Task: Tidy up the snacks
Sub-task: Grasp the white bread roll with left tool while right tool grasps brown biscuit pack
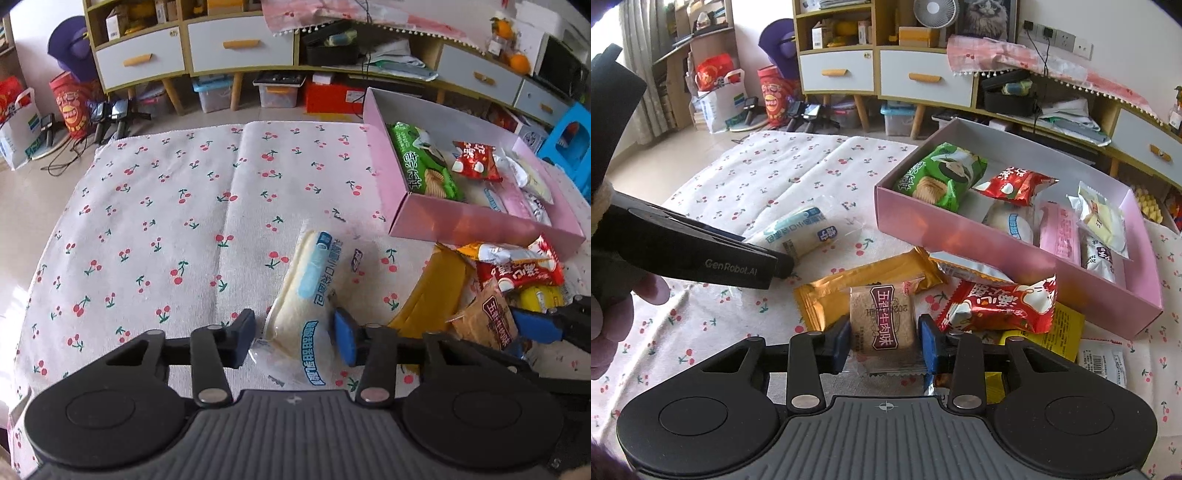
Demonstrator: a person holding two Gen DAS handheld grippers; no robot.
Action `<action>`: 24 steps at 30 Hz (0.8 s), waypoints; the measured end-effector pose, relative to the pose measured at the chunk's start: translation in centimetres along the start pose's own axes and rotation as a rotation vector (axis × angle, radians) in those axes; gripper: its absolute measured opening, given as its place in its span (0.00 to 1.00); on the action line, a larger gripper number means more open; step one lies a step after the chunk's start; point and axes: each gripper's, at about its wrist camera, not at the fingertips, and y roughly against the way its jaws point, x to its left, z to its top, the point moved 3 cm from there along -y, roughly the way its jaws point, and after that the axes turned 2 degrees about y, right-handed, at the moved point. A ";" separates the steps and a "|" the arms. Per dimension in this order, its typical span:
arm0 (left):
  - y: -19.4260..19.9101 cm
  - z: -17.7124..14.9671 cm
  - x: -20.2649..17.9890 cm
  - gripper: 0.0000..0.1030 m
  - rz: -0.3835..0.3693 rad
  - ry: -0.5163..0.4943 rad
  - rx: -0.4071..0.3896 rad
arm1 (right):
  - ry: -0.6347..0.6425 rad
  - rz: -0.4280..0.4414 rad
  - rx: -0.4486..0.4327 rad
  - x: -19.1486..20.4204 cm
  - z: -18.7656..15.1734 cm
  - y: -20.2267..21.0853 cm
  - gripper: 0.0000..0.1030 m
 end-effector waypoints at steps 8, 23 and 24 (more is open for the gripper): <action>0.3 0.3 1.3 0.29 -0.041 0.127 0.048 | -0.027 0.025 0.010 -0.2 0.2 0.6 0.35; 2.2 1.1 1.6 0.24 -0.086 0.172 -0.019 | -0.112 0.041 -0.059 -2.4 1.8 2.8 0.35; 2.3 1.2 1.5 0.24 -0.091 0.173 -0.022 | -0.117 0.042 -0.062 -2.6 1.9 3.0 0.35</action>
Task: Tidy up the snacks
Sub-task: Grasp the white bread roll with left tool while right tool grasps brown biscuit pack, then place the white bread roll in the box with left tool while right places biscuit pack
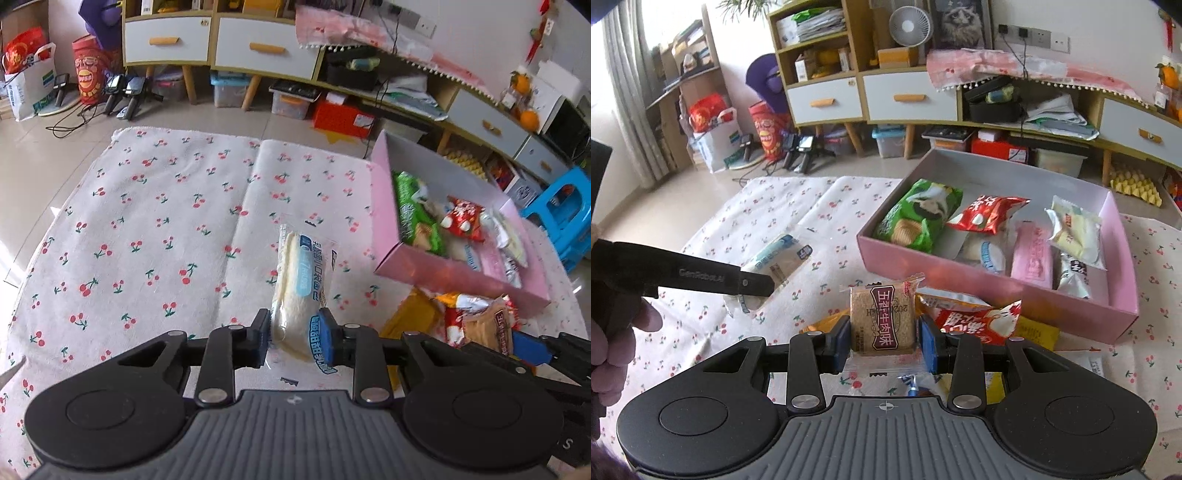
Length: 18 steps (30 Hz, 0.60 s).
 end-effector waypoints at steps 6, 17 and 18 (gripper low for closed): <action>0.8 0.2 -0.8 0.23 -0.020 0.002 -0.025 | -0.023 0.029 -0.028 -0.4 0.7 1.1 0.35; 1.6 1.1 -3.0 0.23 -0.068 0.015 -0.079 | -0.103 0.030 -0.110 -2.3 2.9 2.8 0.35; 1.6 1.2 -3.1 0.23 -0.074 0.018 -0.082 | -0.115 0.020 -0.116 -2.8 3.1 2.8 0.35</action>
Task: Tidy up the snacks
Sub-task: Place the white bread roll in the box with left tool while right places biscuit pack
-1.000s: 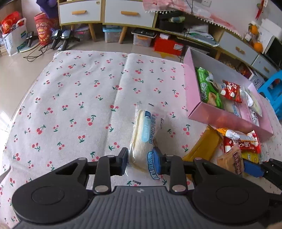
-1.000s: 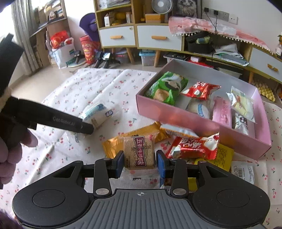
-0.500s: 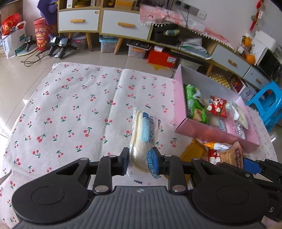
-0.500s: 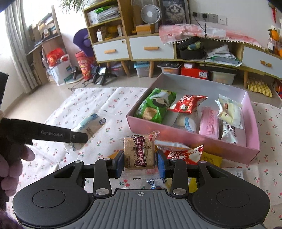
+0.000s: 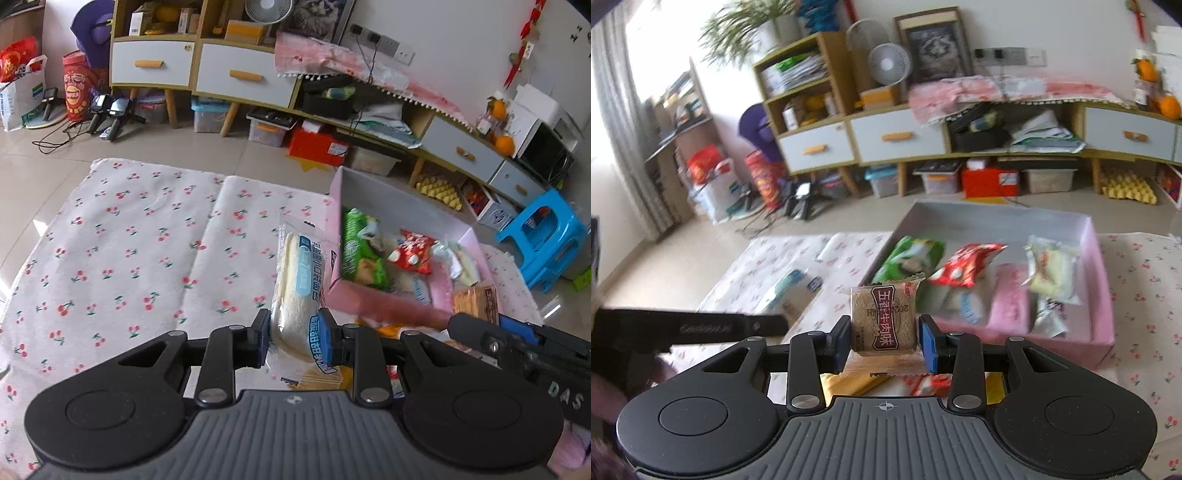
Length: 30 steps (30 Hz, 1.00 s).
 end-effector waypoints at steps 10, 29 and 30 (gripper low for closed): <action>-1.0 1.1 -2.8 0.23 -0.081 0.021 -0.045 | -0.145 -0.099 -0.049 -7.0 1.2 0.7 0.35; -7.1 3.1 -6.8 0.23 -0.172 -0.015 -0.035 | -0.230 -0.108 -0.057 -14.4 3.6 -3.7 0.35; -7.6 3.0 -6.6 0.23 -0.179 -0.008 -0.023 | -0.238 -0.097 -0.056 -14.6 3.5 -4.0 0.35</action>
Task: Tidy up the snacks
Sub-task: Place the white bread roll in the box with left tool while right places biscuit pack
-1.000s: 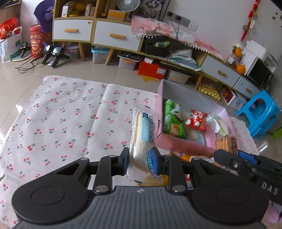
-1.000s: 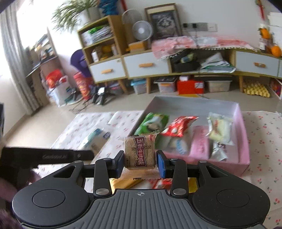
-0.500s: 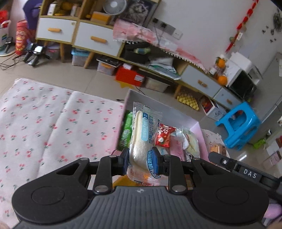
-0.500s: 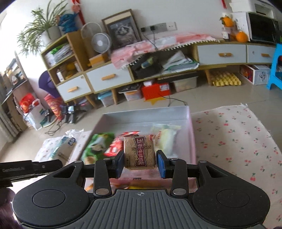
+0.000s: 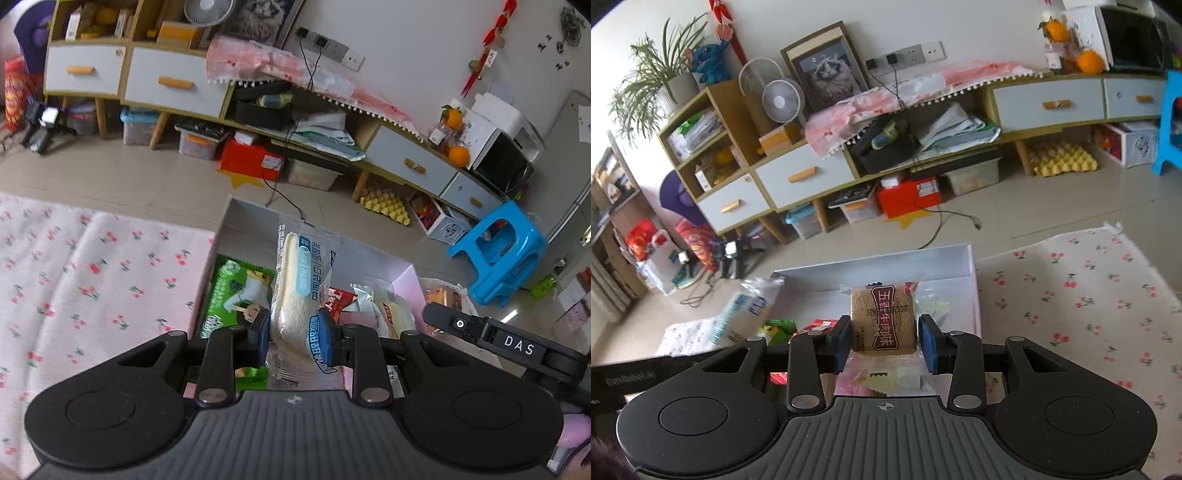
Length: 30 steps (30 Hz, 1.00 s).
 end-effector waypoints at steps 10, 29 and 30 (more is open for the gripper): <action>-1.6 -0.1 0.6 0.23 -0.032 0.048 0.018 | -0.056 0.032 0.038 -1.1 -0.3 -2.3 0.35; -2.6 1.7 -0.8 0.25 0.053 -0.013 -0.039 | -0.070 0.086 0.019 1.2 0.2 -3.7 0.39; -2.6 1.6 -0.8 0.26 0.043 -0.010 -0.044 | -0.077 0.093 0.004 1.2 0.3 -3.6 0.40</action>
